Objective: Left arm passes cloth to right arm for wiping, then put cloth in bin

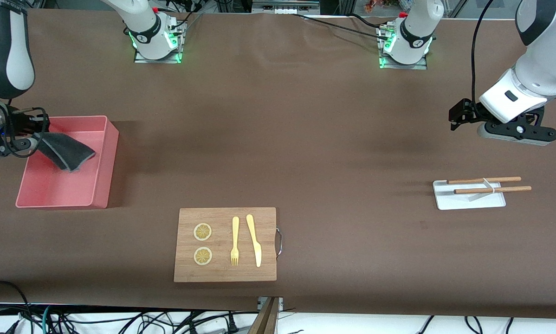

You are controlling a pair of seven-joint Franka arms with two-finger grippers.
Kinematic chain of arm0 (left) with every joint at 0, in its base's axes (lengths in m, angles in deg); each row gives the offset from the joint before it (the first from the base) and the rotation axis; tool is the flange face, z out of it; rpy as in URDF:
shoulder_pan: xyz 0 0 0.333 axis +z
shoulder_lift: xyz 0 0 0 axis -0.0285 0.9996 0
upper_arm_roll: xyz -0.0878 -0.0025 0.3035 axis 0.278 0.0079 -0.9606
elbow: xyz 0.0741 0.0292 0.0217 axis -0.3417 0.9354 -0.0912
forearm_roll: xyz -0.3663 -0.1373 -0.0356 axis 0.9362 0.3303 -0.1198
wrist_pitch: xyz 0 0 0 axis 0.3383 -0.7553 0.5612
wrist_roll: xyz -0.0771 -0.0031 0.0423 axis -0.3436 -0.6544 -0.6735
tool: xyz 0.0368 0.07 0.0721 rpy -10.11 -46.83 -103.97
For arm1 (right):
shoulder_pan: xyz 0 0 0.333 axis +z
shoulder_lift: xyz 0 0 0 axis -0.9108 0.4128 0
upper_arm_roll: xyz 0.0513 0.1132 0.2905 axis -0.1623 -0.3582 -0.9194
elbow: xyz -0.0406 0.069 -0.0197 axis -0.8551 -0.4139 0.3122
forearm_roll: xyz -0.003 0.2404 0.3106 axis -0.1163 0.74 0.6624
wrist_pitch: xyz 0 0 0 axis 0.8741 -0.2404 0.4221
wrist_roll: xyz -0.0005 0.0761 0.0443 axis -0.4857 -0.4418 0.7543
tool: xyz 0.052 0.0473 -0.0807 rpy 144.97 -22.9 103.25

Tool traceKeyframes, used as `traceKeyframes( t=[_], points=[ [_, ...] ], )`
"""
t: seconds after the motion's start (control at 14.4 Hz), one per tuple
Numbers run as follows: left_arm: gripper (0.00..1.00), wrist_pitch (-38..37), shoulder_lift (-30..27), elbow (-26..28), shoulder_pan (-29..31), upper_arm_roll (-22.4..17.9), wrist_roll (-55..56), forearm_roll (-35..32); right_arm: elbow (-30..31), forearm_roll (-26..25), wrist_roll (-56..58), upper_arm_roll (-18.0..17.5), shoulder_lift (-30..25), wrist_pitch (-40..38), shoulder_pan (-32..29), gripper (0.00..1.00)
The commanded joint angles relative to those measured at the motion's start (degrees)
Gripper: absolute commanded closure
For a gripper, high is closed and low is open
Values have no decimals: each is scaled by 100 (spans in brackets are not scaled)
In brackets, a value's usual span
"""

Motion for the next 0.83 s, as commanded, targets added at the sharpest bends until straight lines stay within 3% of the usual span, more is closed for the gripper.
traceKeyframes(
  t=[0.0, 0.21, 0.49, 0.62, 0.76],
  points=[
    [0, -138, 81, -179, -14, -11, 69, -26, 23, -38, -6, -109, -138, 158, -96, 0],
    [0, -146, 81, -179, -6, -11, 69, -26, -30, 514, -15, -127, -330, 115, -184, 0],
    [0, -190, 81, -179, -5, -11, 69, -26, -100, 507, -94, -329, -498, 97, -184, 0],
    [0, -190, 81, -188, -5, -11, 69, -18, -100, 507, -504, -512, -708, 88, -184, 0],
    [0, -190, 90, -188, -5, -11, 69, -18, -100, 463, -1093, -924, -980, 70, -184, 0]
  ],
)
